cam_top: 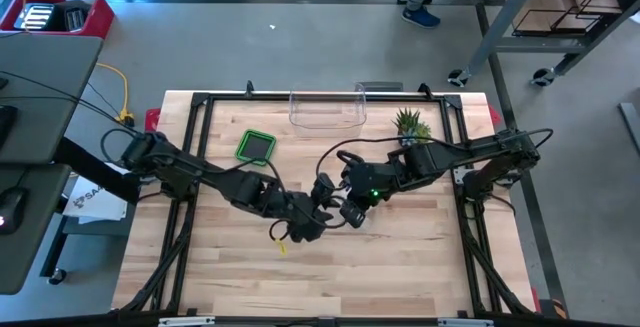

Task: Roll bandage
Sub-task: Put the rolled bandage into the transparent zip bag

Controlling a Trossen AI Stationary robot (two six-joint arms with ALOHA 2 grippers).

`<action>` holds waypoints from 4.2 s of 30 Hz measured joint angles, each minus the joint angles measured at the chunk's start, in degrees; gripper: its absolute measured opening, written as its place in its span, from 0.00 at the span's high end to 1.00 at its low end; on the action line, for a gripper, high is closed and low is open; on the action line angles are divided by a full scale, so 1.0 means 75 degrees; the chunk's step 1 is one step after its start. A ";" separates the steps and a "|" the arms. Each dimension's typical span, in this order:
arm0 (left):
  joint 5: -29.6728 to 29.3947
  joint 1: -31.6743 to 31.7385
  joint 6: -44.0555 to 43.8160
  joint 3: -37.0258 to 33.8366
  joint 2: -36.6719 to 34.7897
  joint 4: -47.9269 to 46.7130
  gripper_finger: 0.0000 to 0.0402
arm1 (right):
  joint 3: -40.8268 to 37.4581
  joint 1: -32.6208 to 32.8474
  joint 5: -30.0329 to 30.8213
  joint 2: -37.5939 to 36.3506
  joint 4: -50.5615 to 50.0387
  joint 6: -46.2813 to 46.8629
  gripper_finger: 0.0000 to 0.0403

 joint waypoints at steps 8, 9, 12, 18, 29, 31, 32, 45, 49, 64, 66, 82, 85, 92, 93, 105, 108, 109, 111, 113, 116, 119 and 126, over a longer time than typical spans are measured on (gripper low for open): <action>-0.0158 -0.0012 -0.0174 -0.0006 0.0009 -0.0017 0.57 | 0.0000 -0.0038 0.0063 0.0003 0.0087 -0.0001 1.00; -0.0161 0.0014 -0.0214 -0.0006 0.0026 0.0004 0.57 | 0.0000 -0.0038 0.0044 0.0003 0.0126 -0.0022 1.00; -0.0154 0.0086 -0.0270 -0.0006 0.0046 -0.0004 0.57 | 0.0000 -0.0043 0.0029 0.0003 0.0134 -0.0058 1.00; -0.0103 0.0180 -0.0610 -0.0003 0.0142 -0.0092 0.57 | 0.0000 -0.0042 0.0017 0.0003 0.0155 -0.0058 1.00; 0.0342 0.0138 -0.0850 0.0003 0.0244 -0.0332 0.71 | 0.0000 -0.0030 0.0092 0.0003 0.0100 -0.0058 1.00; 0.0367 0.0084 -0.1232 0.0003 0.0247 -0.0536 0.84 | 0.0000 -0.0032 0.0152 0.0003 -0.0004 0.0022 1.00; 0.0381 0.0069 -0.1434 0.0003 0.0247 -0.0627 0.92 | 0.0000 -0.0030 0.0184 0.0003 -0.0072 0.0089 1.00; 0.0350 -0.0158 -0.1935 0.0009 0.0124 -0.1026 1.00 | 0.0000 -0.0052 0.0824 0.0003 -0.1637 0.0818 1.00; 0.0231 -0.0147 -0.1733 0.0009 0.0113 -0.1022 1.00 | 0.0000 -0.0025 0.0950 0.0004 -0.1963 0.1043 1.00; -0.0210 -0.0101 -0.1352 0.0009 0.0101 -0.1028 1.00 | 0.0000 0.0070 0.1083 0.0009 -0.2130 0.1153 1.00; -0.0189 -0.0068 -0.1294 0.0009 0.0101 -0.0981 1.00 | -0.0003 0.0067 0.1081 -0.0009 -0.1818 0.0963 1.00; -0.0886 -0.0039 -0.0635 0.0009 0.0101 -0.0877 1.00 | 0.0000 -0.0003 0.0022 -0.0114 0.0405 0.0199 0.58; -0.0986 -0.0039 -0.0598 0.0009 0.0101 -0.0882 1.00 | 0.0000 -0.0007 0.0284 -0.0114 0.0178 0.0115 0.48; -0.0844 -0.0042 -0.0599 0.0117 0.0101 -0.0765 1.00 | 0.0000 0.0000 0.0382 0.0003 -0.0081 -0.0095 0.45; -0.0698 -0.0041 -0.0599 0.0153 0.0101 -0.0748 1.00 | 0.0000 -0.0005 0.0403 0.0014 -0.0047 -0.0063 0.45; -0.0348 0.0119 -0.0598 0.0528 0.0101 -0.0821 1.00 | 0.0000 0.0000 0.0128 0.0082 -0.0341 -0.0056 0.45; -0.0394 0.0264 -0.0581 0.0545 0.0101 -0.0707 1.00 | 0.0000 0.0007 -0.0143 0.0079 -0.0345 0.0144 0.45; -0.0445 0.0290 -0.0543 0.0545 0.0101 -0.0668 1.00 | 0.0001 0.0016 -0.0138 0.0079 -0.0378 0.0211 0.45; -0.0556 0.0318 -0.0446 0.0545 0.0101 -0.0504 1.00 | 0.0000 0.0015 -0.0109 0.0081 -0.0447 0.0295 0.45; -0.0652 0.0344 -0.0361 0.0545 0.0101 -0.0308 1.00 | 0.0000 0.0014 -0.0048 0.0079 -0.0513 0.0493 0.45; -0.0650 0.0346 -0.0473 0.0545 0.0101 -0.0332 1.00 | 0.0001 0.0003 0.0118 0.0080 -0.0516 0.0793 0.47; -0.0503 0.0263 -0.0694 0.0545 0.0101 -0.0576 1.00 | 0.0000 0.0003 0.0199 0.0079 -0.0516 0.0940 0.52; -0.0298 0.0064 -0.0802 0.0545 0.0101 -0.1051 1.00 | 0.0000 0.0003 -0.0164 0.0079 -0.0668 0.0607 0.76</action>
